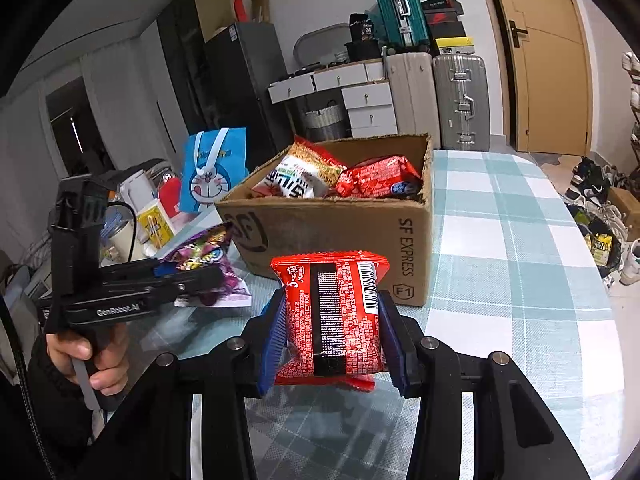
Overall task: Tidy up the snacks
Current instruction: 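Lift both held snacks and carry them over the cardboard box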
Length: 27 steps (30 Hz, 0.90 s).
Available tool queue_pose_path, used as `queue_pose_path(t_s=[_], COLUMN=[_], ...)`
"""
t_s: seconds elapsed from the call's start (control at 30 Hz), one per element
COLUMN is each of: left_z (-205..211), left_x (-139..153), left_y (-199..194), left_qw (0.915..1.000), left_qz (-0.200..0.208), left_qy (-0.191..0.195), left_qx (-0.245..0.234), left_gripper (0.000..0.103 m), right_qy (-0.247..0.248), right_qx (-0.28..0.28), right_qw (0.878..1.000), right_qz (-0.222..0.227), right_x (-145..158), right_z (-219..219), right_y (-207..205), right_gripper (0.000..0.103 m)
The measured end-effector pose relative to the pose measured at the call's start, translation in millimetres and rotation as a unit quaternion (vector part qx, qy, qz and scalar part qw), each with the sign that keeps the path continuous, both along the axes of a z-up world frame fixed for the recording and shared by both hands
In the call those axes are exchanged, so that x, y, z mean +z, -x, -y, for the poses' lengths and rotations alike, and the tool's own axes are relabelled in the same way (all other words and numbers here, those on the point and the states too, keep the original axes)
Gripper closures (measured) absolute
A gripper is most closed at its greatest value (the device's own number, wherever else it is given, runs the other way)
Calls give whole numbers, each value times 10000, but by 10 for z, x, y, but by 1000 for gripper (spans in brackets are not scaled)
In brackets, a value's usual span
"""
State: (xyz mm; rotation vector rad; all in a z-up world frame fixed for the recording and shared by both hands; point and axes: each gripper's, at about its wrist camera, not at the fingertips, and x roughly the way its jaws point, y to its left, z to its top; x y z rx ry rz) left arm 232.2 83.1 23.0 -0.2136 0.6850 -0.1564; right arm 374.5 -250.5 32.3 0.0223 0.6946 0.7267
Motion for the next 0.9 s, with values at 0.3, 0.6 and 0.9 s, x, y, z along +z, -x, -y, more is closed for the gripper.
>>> queue_pose_path(t_s=[0.3,0.6,0.9], left_z=[55,64,129], left_x=[287,488,724], left_y=[158,187,111], left_qw=[9994,9986,9976], left_qz=[330,518,684], left_qy=[-20,-10,-64], left_qx=[36,50,117], left_gripper=[59,59,59], right_qy=[-214,-256,-384], right_qx=[-164,-293,-384], right_qw=[9996,9991,9979], right_qz=[112,190,350], right_x=[78,147,401], right_z=[80,76,128], right_y=[7,-5,-72], right_gripper=[59,59,59])
